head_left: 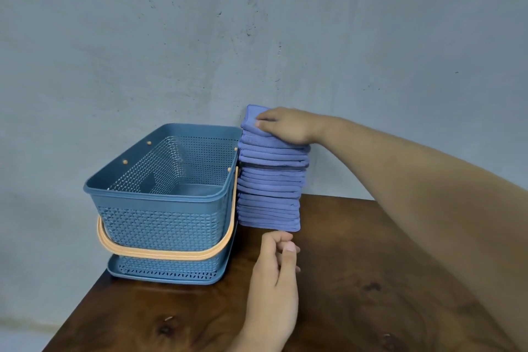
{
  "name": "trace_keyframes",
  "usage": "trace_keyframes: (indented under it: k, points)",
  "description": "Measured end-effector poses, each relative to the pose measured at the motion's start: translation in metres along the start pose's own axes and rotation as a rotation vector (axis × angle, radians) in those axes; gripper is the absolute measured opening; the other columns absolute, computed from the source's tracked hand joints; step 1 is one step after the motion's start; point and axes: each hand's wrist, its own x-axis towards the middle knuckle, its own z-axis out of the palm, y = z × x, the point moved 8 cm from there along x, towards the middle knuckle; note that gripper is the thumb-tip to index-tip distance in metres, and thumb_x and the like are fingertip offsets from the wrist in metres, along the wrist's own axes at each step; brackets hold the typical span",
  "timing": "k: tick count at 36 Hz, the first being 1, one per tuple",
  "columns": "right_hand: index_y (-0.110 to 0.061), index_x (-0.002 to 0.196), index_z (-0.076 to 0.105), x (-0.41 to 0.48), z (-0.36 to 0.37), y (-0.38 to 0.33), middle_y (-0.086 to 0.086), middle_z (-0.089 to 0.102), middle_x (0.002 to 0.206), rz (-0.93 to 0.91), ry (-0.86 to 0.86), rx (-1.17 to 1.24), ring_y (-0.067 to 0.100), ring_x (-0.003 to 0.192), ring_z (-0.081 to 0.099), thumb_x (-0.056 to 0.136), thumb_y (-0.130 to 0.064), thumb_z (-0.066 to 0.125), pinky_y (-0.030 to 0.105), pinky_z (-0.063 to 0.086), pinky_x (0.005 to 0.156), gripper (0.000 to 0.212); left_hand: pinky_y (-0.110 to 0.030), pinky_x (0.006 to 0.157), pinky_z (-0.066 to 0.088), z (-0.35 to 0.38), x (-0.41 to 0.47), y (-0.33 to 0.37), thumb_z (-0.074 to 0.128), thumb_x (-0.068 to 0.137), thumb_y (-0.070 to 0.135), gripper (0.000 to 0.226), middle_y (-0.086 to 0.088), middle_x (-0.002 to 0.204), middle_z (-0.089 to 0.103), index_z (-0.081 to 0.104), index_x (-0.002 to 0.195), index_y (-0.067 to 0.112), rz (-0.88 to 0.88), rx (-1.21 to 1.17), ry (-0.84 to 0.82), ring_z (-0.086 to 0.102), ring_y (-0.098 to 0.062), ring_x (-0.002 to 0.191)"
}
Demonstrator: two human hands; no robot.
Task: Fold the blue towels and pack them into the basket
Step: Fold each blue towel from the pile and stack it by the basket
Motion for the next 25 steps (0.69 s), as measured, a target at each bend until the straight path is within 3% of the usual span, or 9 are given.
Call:
trace_keyframes:
  k: [9, 13, 17, 21, 25]
  points:
    - [-0.033, 0.158, 0.045, -0.003, -0.013, -0.003, -0.005, 0.038, 0.168, -0.004, 0.082, 0.054, 0.019, 0.154, 0.035, 0.104, -0.068, 0.036, 0.042, 0.024, 0.127, 0.065, -0.040, 0.079, 0.061, 0.002, -0.001, -0.001, 0.044, 0.111, 0.037, 0.013, 0.019, 0.106, 0.067, 0.057, 0.116, 0.039, 0.013, 0.014, -0.029, 0.068, -0.010, 0.091]
    - [-0.031, 0.156, 0.049, -0.016, -0.005, -0.011, -0.005, 0.042, 0.165, -0.061, -0.010, 0.007, 0.017, 0.151, 0.038, 0.111, -0.059, 0.029, 0.035, 0.025, 0.122, 0.057, -0.040, 0.080, 0.062, 0.003, -0.001, -0.001, 0.044, 0.111, 0.039, 0.013, 0.021, 0.105, 0.066, 0.056, 0.115, 0.039, 0.018, 0.029, -0.036, 0.068, -0.008, 0.091]
    - [-0.023, 0.154, 0.052, -0.038, -0.037, -0.011, -0.004, 0.049, 0.159, -0.094, 0.226, 0.155, 0.014, 0.146, 0.043, 0.115, -0.048, 0.031, 0.021, 0.025, 0.111, 0.051, -0.040, 0.080, 0.061, 0.002, -0.001, -0.001, 0.044, 0.111, 0.037, 0.013, 0.021, 0.107, 0.067, 0.056, 0.115, 0.039, 0.032, 0.033, -0.031, 0.068, -0.008, 0.091]
    - [-0.026, 0.156, 0.051, -0.095, -0.048, 0.005, -0.008, 0.050, 0.157, -0.114, 0.400, 0.223, 0.000, 0.137, 0.041, 0.114, -0.047, 0.034, 0.007, 0.025, 0.106, 0.049, -0.045, 0.081, 0.061, 0.002, 0.000, -0.002, 0.044, 0.111, 0.037, 0.014, 0.021, 0.107, 0.067, 0.058, 0.114, 0.039, 0.048, 0.035, -0.028, 0.068, -0.009, 0.090]
    - [-0.035, 0.153, 0.051, -0.172, -0.011, 0.046, -0.017, 0.051, 0.153, -0.065, 0.408, 0.189, 0.002, 0.141, 0.041, 0.112, -0.056, 0.031, 0.024, 0.028, 0.116, 0.050, -0.048, 0.080, 0.061, 0.006, -0.004, -0.003, 0.045, 0.111, 0.037, 0.015, 0.018, 0.107, 0.069, 0.059, 0.109, 0.044, 0.068, 0.046, -0.046, 0.068, -0.009, 0.088]
